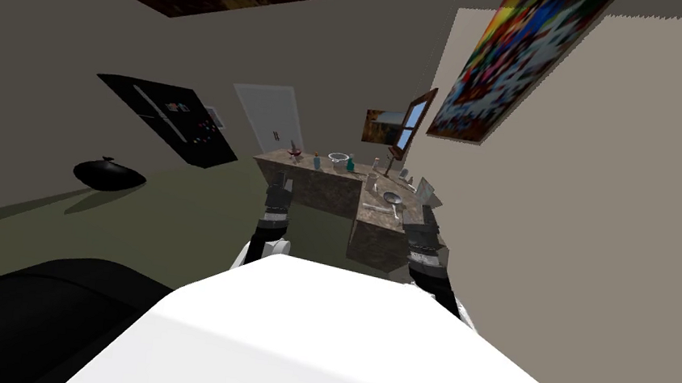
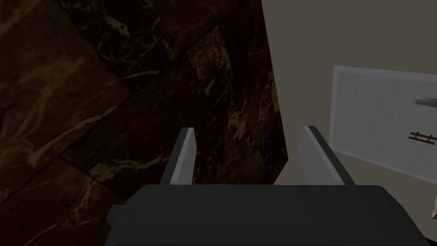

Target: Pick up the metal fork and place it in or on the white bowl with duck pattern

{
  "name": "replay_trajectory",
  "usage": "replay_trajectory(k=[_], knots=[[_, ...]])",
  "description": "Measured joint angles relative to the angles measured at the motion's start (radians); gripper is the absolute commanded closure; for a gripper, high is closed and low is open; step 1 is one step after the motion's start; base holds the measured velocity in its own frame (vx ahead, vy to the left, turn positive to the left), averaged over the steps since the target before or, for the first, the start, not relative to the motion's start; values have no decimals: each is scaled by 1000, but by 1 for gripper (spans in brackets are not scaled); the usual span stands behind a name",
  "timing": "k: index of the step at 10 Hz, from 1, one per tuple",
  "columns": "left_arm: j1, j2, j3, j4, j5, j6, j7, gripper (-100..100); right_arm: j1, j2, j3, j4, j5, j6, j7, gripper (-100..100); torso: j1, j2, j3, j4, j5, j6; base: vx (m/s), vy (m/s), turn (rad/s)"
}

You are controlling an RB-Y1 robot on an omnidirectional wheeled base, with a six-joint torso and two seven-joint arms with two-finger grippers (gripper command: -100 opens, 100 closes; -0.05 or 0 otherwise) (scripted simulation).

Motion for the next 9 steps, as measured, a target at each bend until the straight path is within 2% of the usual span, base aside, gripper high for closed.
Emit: replay_trajectory(k=[3,6,9], knots=[[0,0,0,0,0,0,0,0,16,-99,19,107,2,-24,15,-100,1,2,1,1,0,0,-160,33,118],[0,0,0,0,0,0,0,0,63,-176,47,164,7,-39,32,-100,0,-1,-1,0,0,0,-110,21,110],[0,0,0,0,0,0,0,0,77,-247,59,225,2,-47,39,-100,-1,-5,-2,-1,0,0,-77,27,118]])
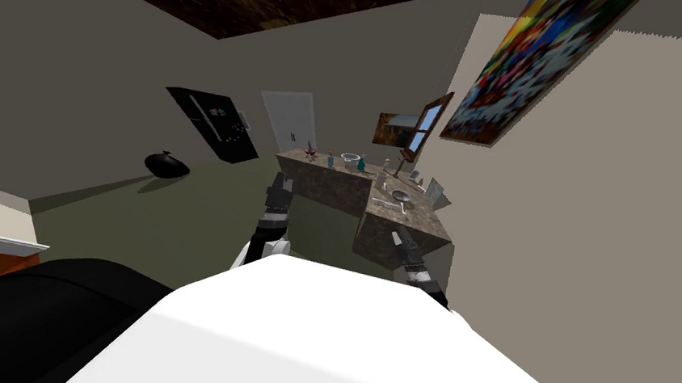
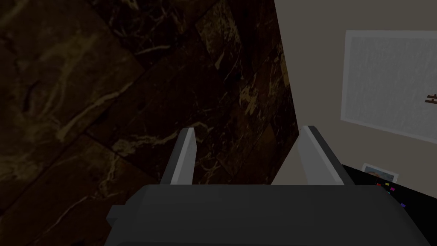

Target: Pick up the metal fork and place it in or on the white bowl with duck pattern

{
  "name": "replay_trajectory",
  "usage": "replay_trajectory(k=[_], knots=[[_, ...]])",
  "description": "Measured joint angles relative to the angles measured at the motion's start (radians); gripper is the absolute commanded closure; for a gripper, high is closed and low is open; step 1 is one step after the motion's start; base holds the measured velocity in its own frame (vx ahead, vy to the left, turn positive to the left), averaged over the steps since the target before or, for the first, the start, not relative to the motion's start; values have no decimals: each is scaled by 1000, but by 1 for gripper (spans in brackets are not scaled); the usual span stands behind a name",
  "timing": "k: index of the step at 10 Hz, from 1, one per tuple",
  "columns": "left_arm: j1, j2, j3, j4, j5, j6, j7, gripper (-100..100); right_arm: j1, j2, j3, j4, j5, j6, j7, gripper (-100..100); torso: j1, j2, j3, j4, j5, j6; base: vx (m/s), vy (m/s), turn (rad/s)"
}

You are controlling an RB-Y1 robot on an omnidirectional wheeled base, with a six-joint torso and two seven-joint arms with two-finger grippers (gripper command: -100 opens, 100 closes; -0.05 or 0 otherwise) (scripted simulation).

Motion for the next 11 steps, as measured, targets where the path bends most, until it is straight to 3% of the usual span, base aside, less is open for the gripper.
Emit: replay_trajectory(k=[1,5,10,11], knots=[[0,0,0,0,0,0,0,0,6,-27,7,7,-2,16,2,-100,2,0,0,0,0,0,-64,29,53],[0,0,0,0,0,0,0,0,55,-132,22,92,-15,-8,6,-100,0,-1,-1,0,0,0,-57,28,111],[0,0,0,0,0,0,0,0,76,-253,61,201,-29,1,13,-100,0,-3,-2,-1,0,0,-37,33,135],[0,0,0,0,0,0,0,0,103,-285,66,214,-37,1,15,-100,1,-3,-2,-1,0,0,-16,27,83]])
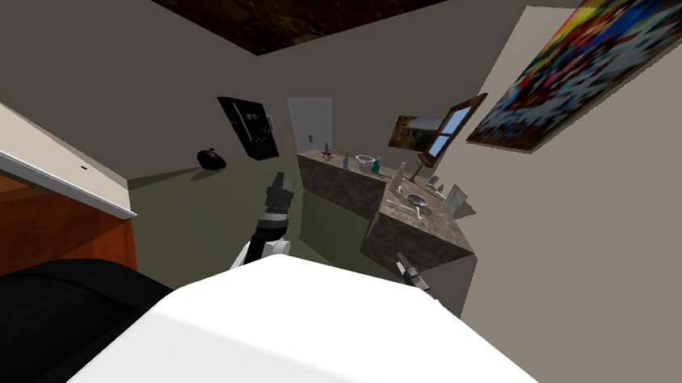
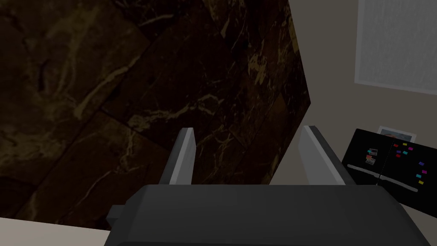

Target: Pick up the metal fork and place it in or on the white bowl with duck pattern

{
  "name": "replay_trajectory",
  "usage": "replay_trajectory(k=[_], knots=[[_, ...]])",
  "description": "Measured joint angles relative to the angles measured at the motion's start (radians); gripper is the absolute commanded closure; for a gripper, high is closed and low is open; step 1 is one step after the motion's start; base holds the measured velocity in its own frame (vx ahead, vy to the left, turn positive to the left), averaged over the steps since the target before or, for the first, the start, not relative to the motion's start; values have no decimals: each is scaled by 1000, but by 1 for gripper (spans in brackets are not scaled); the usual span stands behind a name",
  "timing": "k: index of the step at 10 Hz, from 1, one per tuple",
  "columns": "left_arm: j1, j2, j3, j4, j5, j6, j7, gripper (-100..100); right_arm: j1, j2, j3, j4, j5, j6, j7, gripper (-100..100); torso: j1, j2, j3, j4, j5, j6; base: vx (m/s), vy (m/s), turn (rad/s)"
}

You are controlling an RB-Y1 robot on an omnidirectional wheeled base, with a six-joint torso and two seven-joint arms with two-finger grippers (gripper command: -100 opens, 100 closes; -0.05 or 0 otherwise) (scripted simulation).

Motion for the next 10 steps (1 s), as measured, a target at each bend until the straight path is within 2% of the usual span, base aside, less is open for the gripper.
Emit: replay_trajectory(k=[3,5,6,7,8,10], knots=[[0,0,0,0,0,0,0,0,33,-71,22,56,-12,-4,6,-100,-1,-1,-1,0,0,0,-13,30,144],[0,0,0,0,0,0,0,0,31,-125,46,122,-24,-9,0,-100,-1,-2,-1,0,0,0,-3,29,172],[0,0,0,0,0,0,0,0,74,-154,50,159,-32,-33,6,-100,-1,-1,-1,0,0,0,3,20,89],[0,0,0,0,0,0,0,0,83,-181,55,169,-37,-35,7,-100,-1,-2,-1,0,0,0,21,34,193],[0,0,0,0,0,0,0,0,80,-221,69,205,-50,-29,-4,-100,-1,-3,-2,-1,0,0,21,25,91],[0,0,0,0,0,0,0,0,98,-267,93,232,-61,-8,-2,-100,-1,-4,-2,-1,0,0,23,25,155]])
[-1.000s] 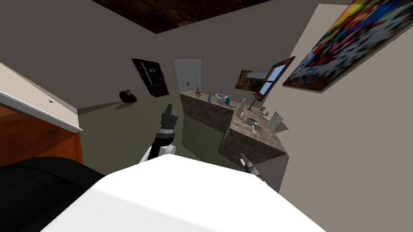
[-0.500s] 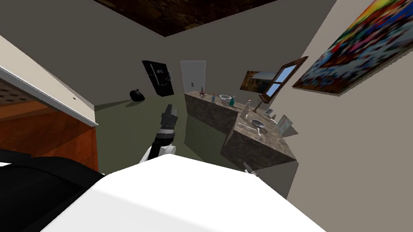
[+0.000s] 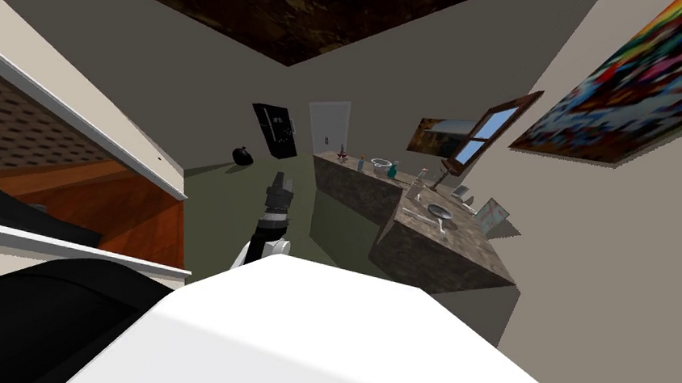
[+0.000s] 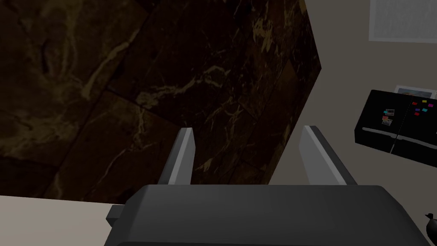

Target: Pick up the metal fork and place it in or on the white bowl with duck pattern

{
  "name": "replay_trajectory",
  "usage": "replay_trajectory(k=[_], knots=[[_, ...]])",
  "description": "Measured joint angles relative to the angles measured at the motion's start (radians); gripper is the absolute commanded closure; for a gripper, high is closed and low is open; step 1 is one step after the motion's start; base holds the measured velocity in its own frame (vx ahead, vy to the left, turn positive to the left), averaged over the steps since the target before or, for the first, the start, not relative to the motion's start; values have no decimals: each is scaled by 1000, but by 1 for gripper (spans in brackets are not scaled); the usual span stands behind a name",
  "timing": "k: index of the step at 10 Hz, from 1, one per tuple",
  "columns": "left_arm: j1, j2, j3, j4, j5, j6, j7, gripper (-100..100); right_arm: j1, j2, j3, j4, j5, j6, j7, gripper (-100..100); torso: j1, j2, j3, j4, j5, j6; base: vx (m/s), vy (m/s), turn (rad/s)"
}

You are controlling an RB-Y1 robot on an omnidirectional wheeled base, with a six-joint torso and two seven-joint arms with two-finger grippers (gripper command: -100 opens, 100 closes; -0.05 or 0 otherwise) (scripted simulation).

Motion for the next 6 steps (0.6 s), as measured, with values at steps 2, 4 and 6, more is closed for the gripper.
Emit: replay_trajectory(k=[2,4,6], knots=[[0,0,0,0,0,0,0,0,37,-56,14,38,-17,-2,1,-100,-1,0,0,0,0,0,31,18,156],[0,0,0,0,0,0,0,0,77,-111,26,74,-37,-11,2,-100,0,-1,0,0,0,0,56,16,270],[0,0,0,0,0,0,0,0,94,-168,61,134,-57,-11,-3,-100,-1,-3,-2,-1,0,1,63,14,147]])
